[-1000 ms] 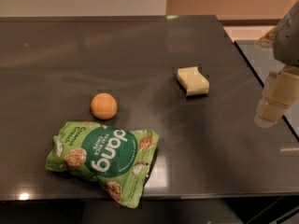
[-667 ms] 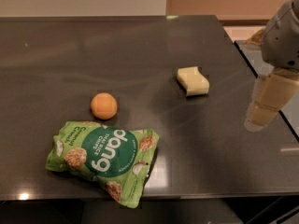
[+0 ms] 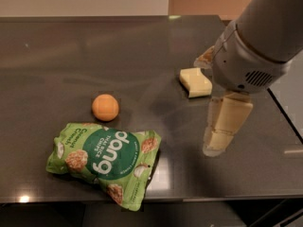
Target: Pick green rice chip bag
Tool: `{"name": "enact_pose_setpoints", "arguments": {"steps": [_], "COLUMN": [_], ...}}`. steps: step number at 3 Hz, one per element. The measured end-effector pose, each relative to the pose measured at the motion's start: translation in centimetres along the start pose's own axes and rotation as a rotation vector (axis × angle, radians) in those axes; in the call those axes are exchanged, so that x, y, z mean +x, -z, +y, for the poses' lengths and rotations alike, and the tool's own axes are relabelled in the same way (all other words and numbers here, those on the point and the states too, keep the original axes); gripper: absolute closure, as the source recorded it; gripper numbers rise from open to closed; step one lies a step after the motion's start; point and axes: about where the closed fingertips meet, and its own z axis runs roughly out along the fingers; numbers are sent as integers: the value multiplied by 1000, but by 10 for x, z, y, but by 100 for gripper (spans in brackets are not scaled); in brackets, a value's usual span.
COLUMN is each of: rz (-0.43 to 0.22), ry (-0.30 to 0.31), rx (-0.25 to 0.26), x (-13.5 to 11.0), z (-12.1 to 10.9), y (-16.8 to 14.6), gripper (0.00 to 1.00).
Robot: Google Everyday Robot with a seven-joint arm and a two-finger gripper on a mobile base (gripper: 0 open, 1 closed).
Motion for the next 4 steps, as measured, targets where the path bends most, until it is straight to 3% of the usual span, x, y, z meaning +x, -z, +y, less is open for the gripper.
{"name": "enact_pose_setpoints", "arguments": {"steps": [2,4], "rz": [-23,-43], "ry": [36,-59], "rx": [-66,-135], "x": [-55,-90], "z": [27,36], "y": [-58,-108], "gripper": [0,0]}}
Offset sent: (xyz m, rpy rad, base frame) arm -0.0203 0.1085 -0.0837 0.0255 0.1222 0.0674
